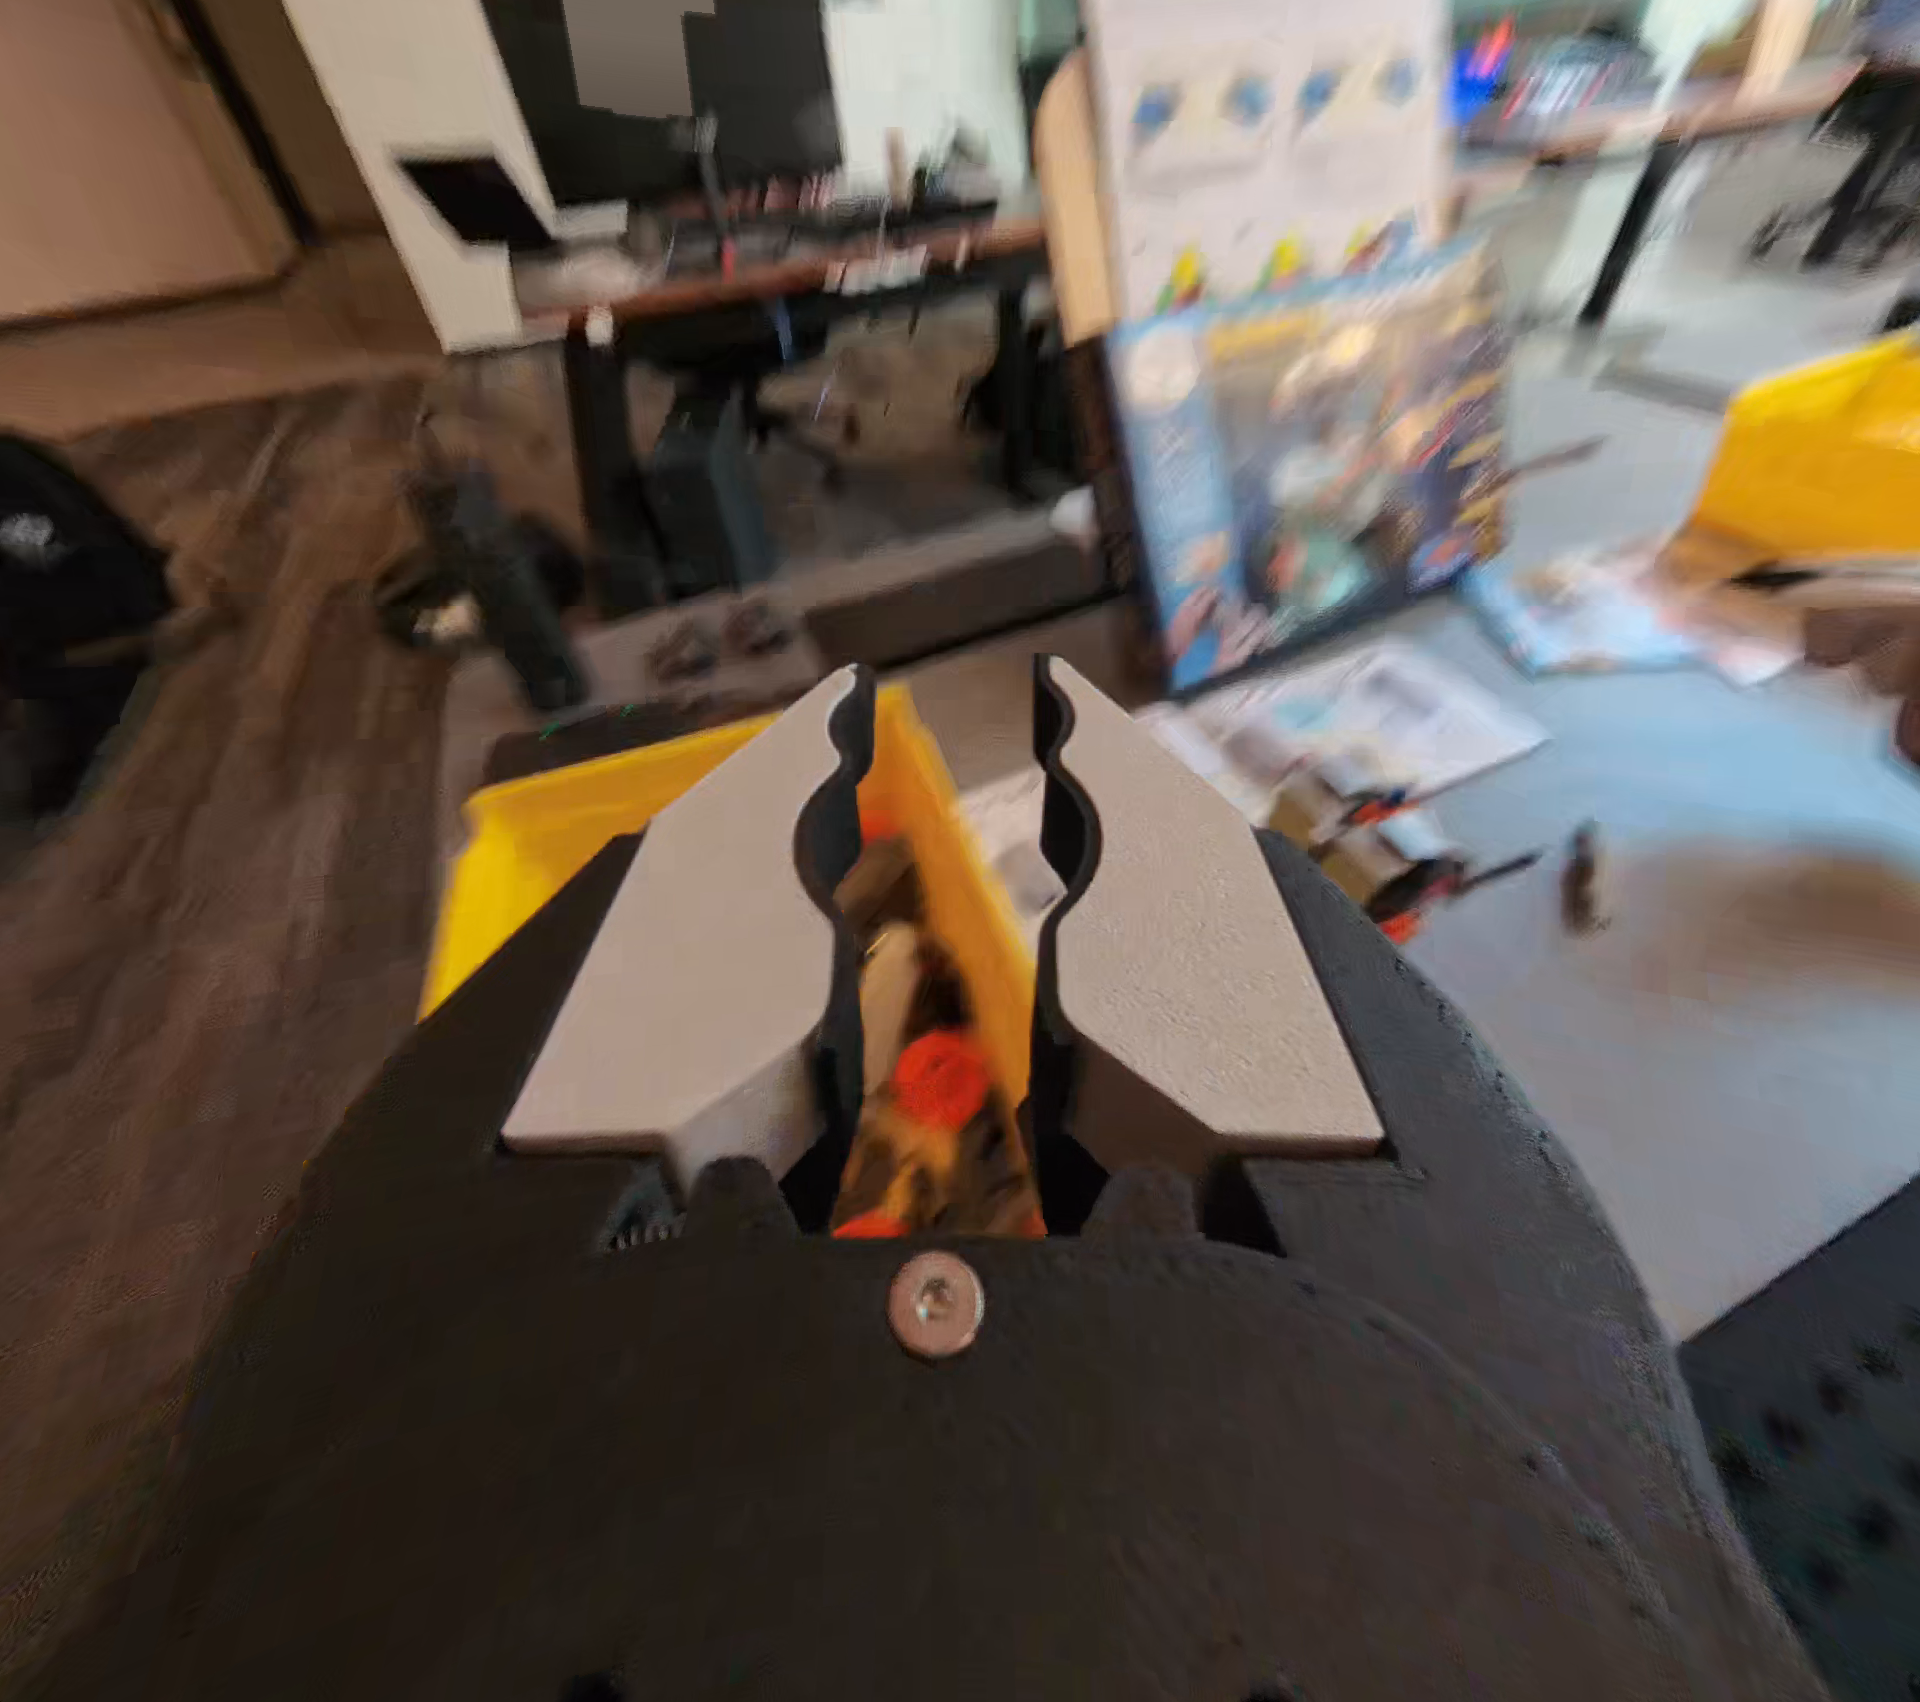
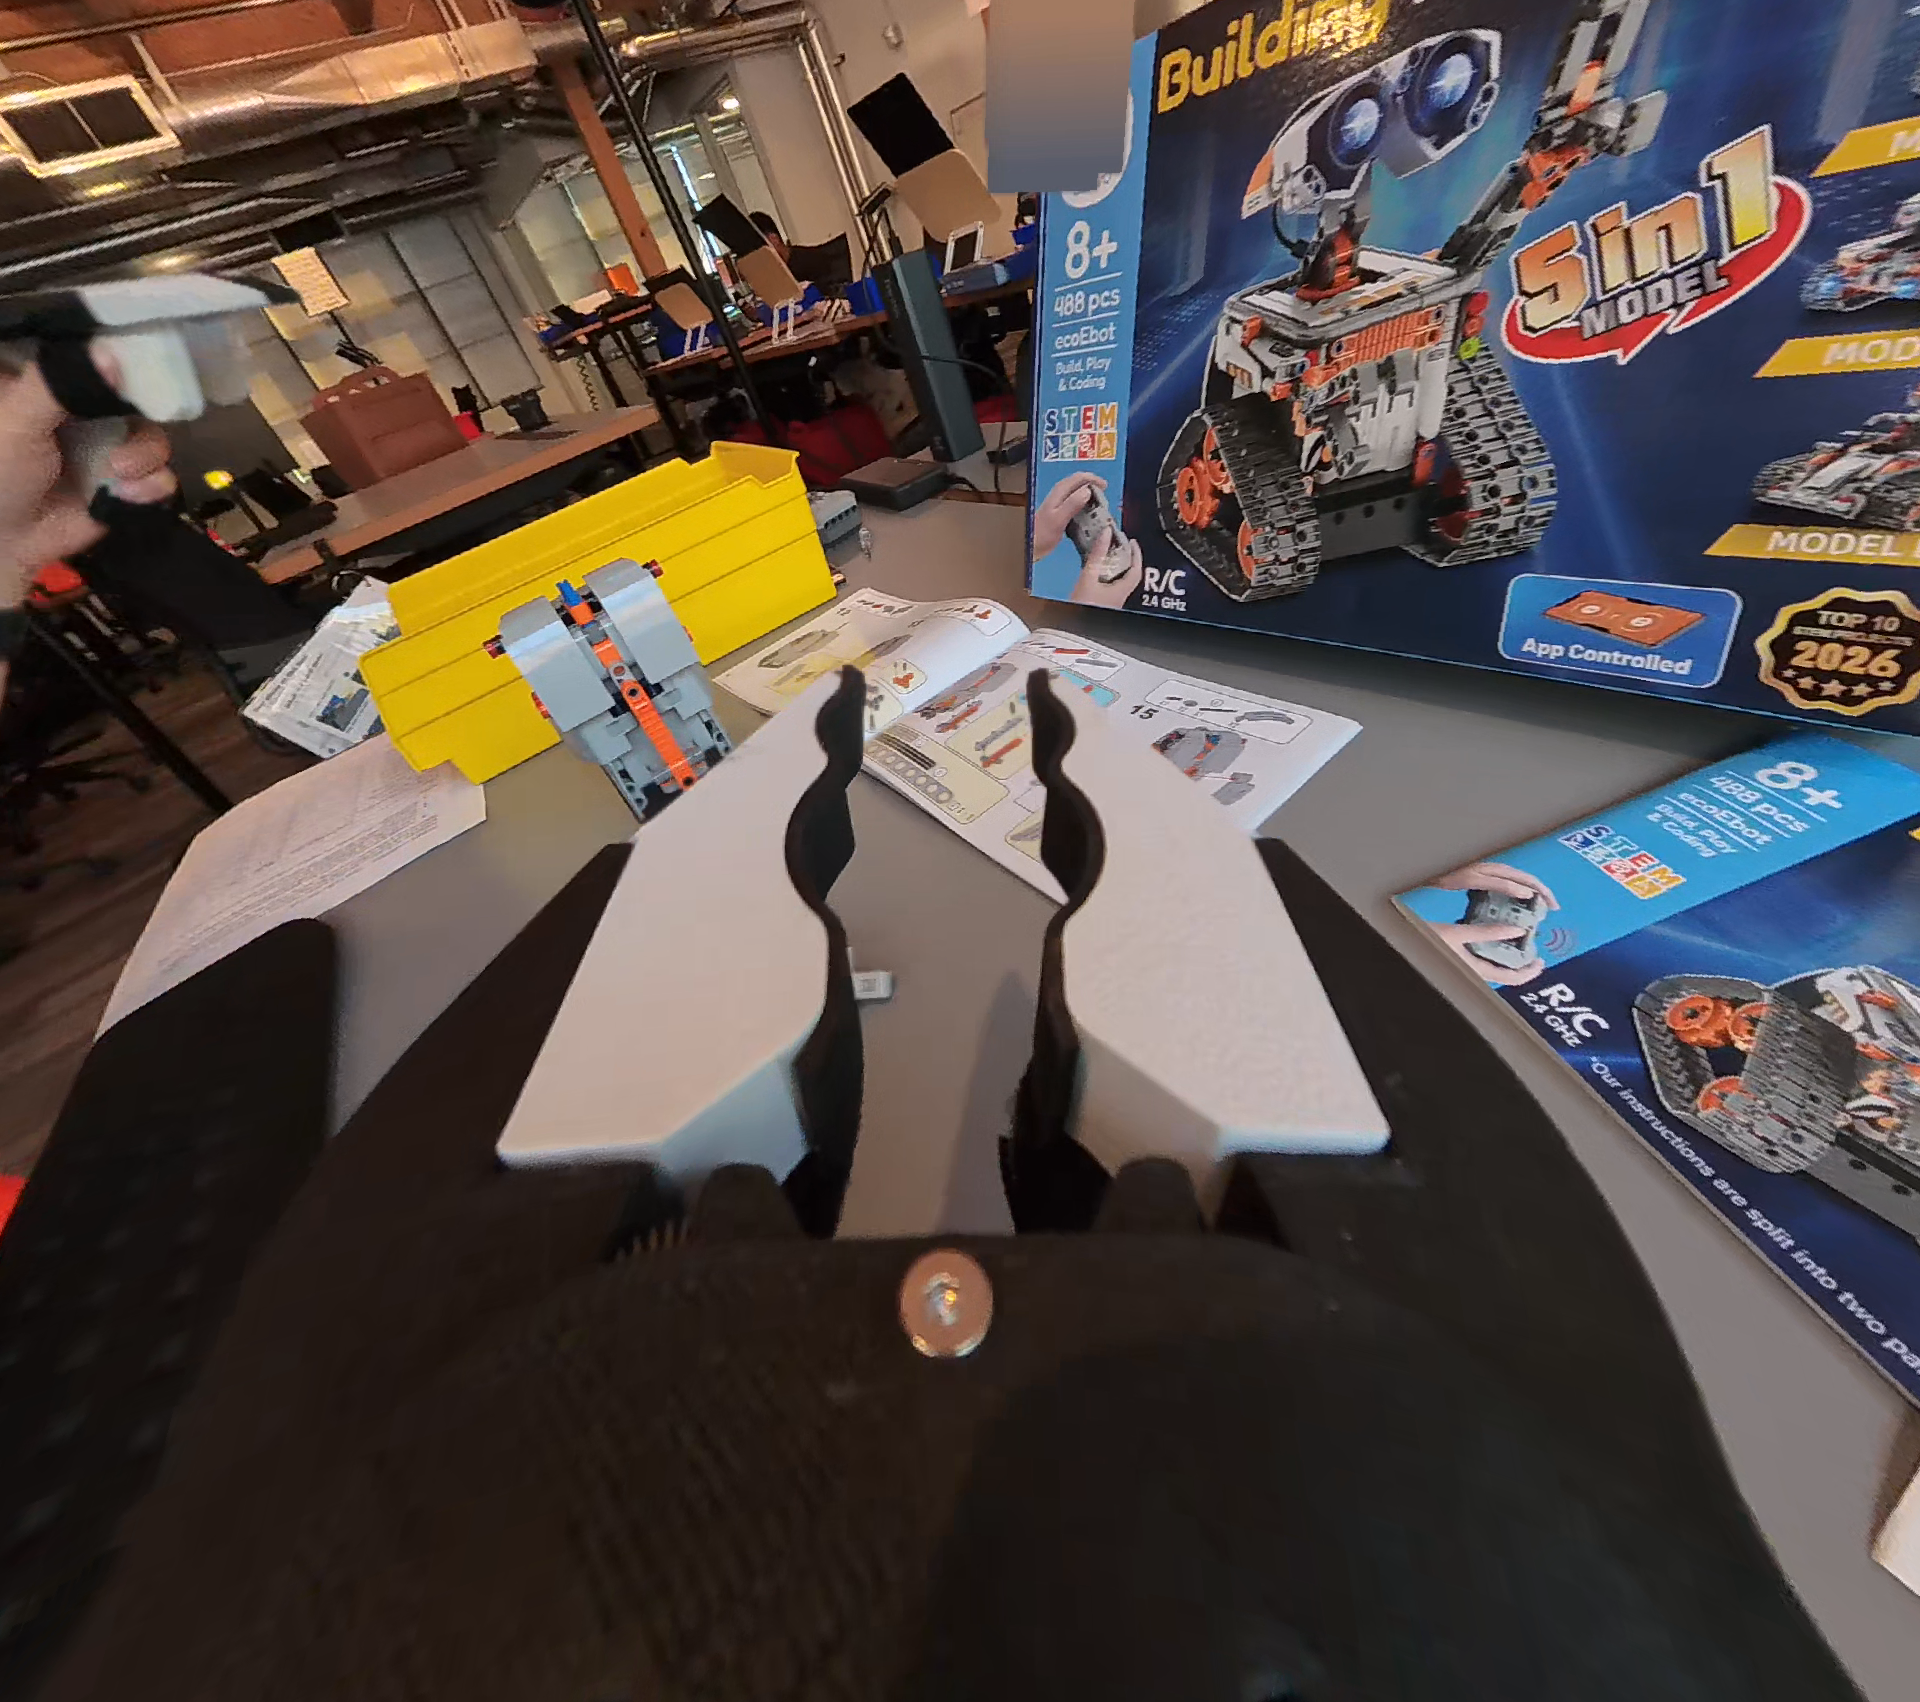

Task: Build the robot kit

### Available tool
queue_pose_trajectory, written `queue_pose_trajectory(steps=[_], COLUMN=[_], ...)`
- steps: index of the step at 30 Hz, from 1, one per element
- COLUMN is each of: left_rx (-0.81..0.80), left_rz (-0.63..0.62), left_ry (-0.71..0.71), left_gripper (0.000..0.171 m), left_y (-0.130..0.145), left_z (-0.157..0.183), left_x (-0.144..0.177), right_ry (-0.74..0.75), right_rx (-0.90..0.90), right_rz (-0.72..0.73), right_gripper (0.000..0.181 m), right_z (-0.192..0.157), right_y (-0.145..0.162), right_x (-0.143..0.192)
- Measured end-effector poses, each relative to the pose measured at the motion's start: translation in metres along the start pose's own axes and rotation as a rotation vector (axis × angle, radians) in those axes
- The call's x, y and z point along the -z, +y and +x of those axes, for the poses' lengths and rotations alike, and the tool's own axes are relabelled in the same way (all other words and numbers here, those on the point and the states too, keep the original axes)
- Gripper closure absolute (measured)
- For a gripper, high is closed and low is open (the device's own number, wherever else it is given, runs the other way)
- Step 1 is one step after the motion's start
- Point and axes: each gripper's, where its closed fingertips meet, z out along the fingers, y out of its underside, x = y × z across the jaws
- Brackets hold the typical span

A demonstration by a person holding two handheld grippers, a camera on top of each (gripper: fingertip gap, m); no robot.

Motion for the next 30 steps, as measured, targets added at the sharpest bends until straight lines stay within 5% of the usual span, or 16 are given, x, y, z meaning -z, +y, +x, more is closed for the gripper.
queue_pose_trajectory(steps=[4, 14, 17, 24, 30], left_rx=[-0.037, 0.012, 0.019, -0.147, -0.268], left_rz=[-0.379, -0.818, -0.853, -0.973, -1.125], left_ry=[0.04, 0.317, 0.448, 0.501, 0.497], left_gripper=[0.137, 0.147, 0.143, 0.132, 0.137], left_y=[0.059, 0.176, 0.186, 0.215, 0.221], left_z=[-0.054, -0.078, -0.057, -0.037, -0.05], left_x=[-0.032, -0.126, -0.12, -0.074, -0.025], right_ry=[0.034, 0.11, 0.136, 0.181, 0.194], right_rx=[0.022, 0.107, 0.1, 0.093, 0.093], right_rz=[-0.003, -0.027, -0.013, 0.007, -0.014], right_gripper=[0.151, 0.152, 0.152, 0.152, 0.152], right_z=[0.008, 0.025, 0.031, 0.05, 0.054], right_y=[0.003, 0.013, 0.012, 0.004, 0.01], right_x=[0.0, 0.003, 0.008, 0.012, 0.012])
